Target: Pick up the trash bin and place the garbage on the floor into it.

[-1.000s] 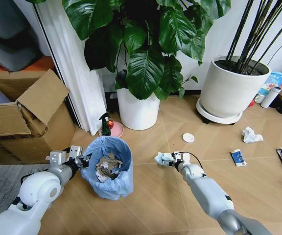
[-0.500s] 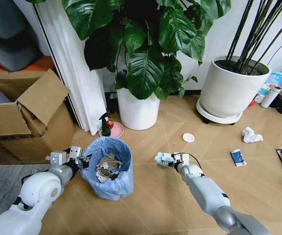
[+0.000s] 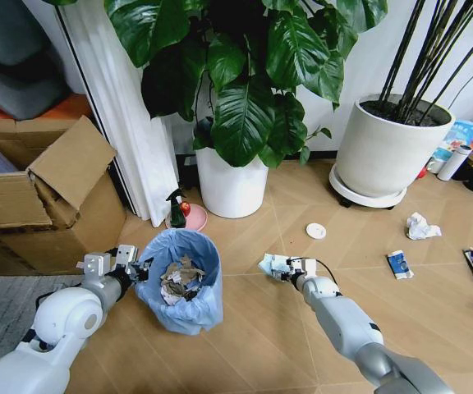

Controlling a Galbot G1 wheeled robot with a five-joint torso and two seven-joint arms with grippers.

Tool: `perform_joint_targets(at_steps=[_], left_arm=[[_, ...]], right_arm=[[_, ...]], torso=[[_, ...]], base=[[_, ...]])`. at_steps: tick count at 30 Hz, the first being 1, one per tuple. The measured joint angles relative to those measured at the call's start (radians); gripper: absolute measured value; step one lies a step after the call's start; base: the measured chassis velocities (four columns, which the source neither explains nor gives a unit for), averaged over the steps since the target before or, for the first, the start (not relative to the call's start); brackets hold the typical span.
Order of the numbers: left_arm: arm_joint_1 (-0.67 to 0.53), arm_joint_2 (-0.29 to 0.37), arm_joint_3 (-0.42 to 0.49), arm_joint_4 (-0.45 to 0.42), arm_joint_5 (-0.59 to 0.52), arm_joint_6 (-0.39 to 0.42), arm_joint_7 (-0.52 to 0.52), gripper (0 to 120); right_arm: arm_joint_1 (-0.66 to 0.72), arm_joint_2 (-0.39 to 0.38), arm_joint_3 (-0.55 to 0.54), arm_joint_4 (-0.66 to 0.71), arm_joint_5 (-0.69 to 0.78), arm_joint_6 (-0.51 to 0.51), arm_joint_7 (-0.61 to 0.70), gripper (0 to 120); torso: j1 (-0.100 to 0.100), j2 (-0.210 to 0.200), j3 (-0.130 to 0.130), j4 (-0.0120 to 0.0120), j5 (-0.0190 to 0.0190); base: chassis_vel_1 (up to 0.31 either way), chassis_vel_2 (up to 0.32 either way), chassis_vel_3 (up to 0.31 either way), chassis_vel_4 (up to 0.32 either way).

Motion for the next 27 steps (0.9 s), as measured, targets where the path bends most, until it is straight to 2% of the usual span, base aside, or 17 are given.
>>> perform_joint_targets(at_steps=[2, 3, 6, 7, 10, 11, 14, 15, 17, 27], left_arm=[[0.000, -0.001, 0.000, 0.000, 0.000, 0.000, 0.000, 0], [0.000, -0.001, 0.000, 0.000, 0.000, 0.000, 0.000, 0], [-0.002, -0.001, 0.001, 0.001, 0.000, -0.001, 0.001, 0], [-0.002, -0.001, 0.001, 0.001, 0.000, -0.001, 0.001, 0], [-0.003, 0.000, 0.001, 0.001, 0.000, -0.001, 0.002, 0], [-0.003, 0.000, 0.001, 0.001, 0.000, -0.001, 0.002, 0], [0.000, 0.000, 0.001, 0.001, 0.000, -0.001, 0.002, 0], [0.000, 0.000, 0.001, 0.001, 0.000, -0.001, 0.002, 0], [0.003, 0.000, 0.001, 0.001, 0.000, -0.001, 0.003, 0], [0.004, 0.000, 0.000, -0.004, 0.001, -0.001, 0.005, 0]], right_arm=[[0.000, 0.000, 0.001, -0.001, 0.000, 0.000, 0.000, 55], [0.000, 0.000, 0.001, -0.001, 0.000, 0.000, 0.000, 55], [0.000, -0.001, 0.002, -0.001, 0.001, 0.000, 0.001, 40], [0.000, -0.001, 0.002, -0.001, 0.001, 0.000, 0.001, 40], [-0.002, 0.000, 0.006, 0.001, 0.002, -0.001, 0.003, 26], [-0.002, 0.000, 0.006, 0.001, 0.002, -0.001, 0.003, 26], [-0.005, 0.001, 0.013, 0.003, 0.003, -0.002, 0.005, 11], [-0.005, 0.001, 0.013, 0.003, 0.003, -0.002, 0.005, 11], [-0.007, 0.001, 0.019, 0.006, 0.002, -0.003, 0.007, 1], [-0.023, -0.002, 0.037, 0.053, 0.016, -0.005, 0.020, 0]], torso=[[0.000, 0.000, 0.000, -0.0001, -0.0001], [0.000, 0.000, 0.000, -0.0001, -0.0001], [0.000, 0.000, 0.000, 0.0000, 0.0000], [0.000, 0.000, 0.000, 0.0000, 0.0000], [0.000, 0.000, 0.000, 0.0000, 0.0001], [0.000, 0.000, 0.000, 0.0000, 0.0001], [0.000, 0.000, 0.000, 0.0000, 0.0001], [0.000, 0.000, 0.000, 0.0000, 0.0001], [0.000, 0.000, 0.000, 0.0000, 0.0001], [0.000, 0.000, 0.000, 0.0000, 0.0001]], base=[[0.000, 0.000, 0.000, 0.000], [0.000, 0.000, 0.000, 0.000], [0.000, 0.000, 0.000, 0.000], [0.000, 0.000, 0.000, 0.000], [0.000, 0.000, 0.000, 0.000], [0.000, 0.000, 0.000, 0.000], [0.000, 0.000, 0.000, 0.000], [0.000, 0.000, 0.000, 0.000], [0.000, 0.000, 0.000, 0.000], [0.000, 0.000, 0.000, 0.000]])
